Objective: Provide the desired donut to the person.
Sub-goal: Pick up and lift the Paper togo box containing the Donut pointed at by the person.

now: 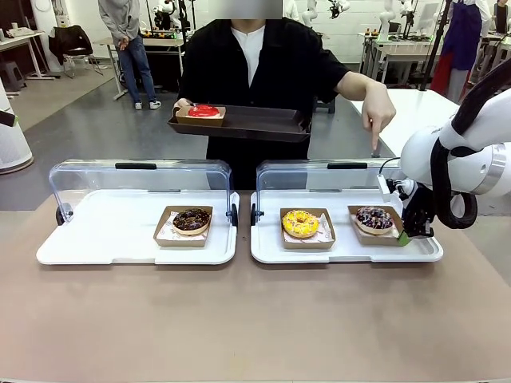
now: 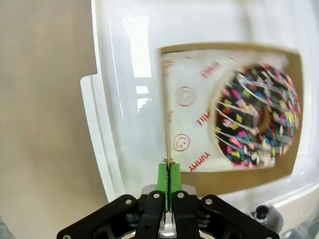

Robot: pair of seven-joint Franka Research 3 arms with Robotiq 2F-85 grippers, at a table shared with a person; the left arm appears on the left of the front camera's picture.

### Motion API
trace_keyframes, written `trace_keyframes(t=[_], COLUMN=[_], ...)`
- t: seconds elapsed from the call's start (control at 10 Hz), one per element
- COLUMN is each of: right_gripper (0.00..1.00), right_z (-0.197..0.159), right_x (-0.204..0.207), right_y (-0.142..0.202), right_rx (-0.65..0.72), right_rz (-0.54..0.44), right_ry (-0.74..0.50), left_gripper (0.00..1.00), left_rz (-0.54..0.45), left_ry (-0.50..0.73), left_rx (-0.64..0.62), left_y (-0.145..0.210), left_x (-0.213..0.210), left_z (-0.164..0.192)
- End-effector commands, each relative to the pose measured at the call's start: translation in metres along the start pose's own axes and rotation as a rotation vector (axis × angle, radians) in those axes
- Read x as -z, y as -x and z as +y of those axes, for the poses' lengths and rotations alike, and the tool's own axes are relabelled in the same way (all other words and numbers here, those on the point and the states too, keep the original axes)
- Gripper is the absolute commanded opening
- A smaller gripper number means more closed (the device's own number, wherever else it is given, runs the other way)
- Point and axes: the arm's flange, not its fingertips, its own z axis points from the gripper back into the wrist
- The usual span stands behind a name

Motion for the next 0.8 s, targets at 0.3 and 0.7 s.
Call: trace_keyframes(t=[0.3,0.7], right_gripper=[0.00,0.00], right_z=[-0.005,0.013], right_x=[0.001,-0.040], right_y=[0.001,-0.019], right_rx=[-0.004,-0.035], right_rz=[0.005,0.025], right_ry=[-0.019,-0.062], left_gripper=[1.00,1.00], left_rz=[-0.003,-0.003], left_ry=[-0.006,-0.006], left_rx=[-0.001,-0.001], left_y=[-0.001,-0.001], left_x=[-0.001,-0.001], left_z=[0.000,0.000])
